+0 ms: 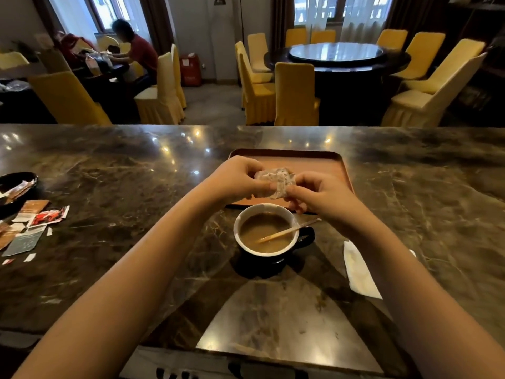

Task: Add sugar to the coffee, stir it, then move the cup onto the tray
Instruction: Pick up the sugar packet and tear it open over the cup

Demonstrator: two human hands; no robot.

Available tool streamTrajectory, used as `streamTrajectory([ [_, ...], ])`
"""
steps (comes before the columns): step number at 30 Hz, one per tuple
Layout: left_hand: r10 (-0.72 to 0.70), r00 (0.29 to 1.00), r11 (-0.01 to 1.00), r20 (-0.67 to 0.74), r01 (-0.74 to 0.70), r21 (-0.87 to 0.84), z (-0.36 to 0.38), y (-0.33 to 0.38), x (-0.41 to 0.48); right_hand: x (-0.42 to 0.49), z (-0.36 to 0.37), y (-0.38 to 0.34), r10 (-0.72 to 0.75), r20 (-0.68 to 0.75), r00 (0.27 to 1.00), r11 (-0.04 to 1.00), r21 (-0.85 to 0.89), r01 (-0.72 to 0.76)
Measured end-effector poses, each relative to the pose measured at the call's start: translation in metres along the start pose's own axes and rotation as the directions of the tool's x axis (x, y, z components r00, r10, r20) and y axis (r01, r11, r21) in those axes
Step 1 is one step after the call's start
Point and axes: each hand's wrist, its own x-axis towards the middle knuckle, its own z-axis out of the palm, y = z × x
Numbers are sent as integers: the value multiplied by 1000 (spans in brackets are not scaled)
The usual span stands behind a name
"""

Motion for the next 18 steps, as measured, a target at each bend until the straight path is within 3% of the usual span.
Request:
streamTrajectory([
  [8,-37,998,999,51,37,-10,-3,-16,6,11,7,-3,-17,-34,999,984,-179,11],
  [18,-14,996,998,90,20,-60,-2,-26,6,11,8,-7,-15,-36,999,972,-234,6],
])
